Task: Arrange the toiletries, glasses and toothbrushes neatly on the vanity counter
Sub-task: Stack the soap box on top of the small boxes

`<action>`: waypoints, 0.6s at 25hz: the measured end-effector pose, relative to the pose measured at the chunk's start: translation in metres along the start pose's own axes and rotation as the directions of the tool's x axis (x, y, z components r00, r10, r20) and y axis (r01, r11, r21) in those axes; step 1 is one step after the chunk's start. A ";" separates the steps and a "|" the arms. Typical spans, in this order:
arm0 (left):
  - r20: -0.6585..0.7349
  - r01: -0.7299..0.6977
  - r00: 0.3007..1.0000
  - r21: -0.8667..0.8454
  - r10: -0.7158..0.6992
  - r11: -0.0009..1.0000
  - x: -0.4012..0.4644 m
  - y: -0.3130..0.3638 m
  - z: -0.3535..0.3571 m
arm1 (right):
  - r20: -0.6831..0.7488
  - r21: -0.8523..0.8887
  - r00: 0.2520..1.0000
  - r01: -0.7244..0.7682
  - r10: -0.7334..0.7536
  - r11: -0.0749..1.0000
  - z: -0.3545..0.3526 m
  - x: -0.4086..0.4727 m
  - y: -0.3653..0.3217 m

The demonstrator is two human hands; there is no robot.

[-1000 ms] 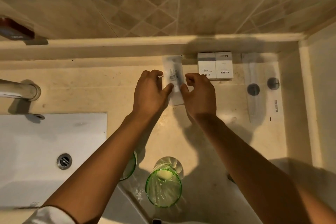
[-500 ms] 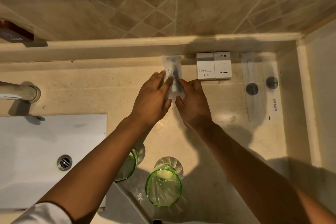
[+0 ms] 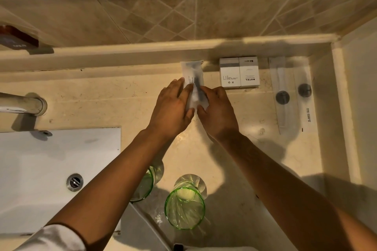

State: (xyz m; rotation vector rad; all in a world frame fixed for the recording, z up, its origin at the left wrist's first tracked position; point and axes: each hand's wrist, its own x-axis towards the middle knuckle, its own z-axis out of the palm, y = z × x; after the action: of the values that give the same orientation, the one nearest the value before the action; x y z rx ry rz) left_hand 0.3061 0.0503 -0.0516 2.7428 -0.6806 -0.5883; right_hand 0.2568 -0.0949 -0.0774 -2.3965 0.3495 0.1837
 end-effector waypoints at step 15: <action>0.231 -0.098 0.957 -0.315 0.176 0.944 -0.074 0.149 0.013 | -0.355 0.226 0.863 -0.294 0.360 0.929 -0.121 -0.170 0.116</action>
State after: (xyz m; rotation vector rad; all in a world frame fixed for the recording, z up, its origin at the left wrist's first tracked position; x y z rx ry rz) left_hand 0.1826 -0.0434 0.0105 2.3388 -0.7627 -0.9402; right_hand 0.0641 -0.2246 -0.0215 -2.1822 0.9281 -0.1742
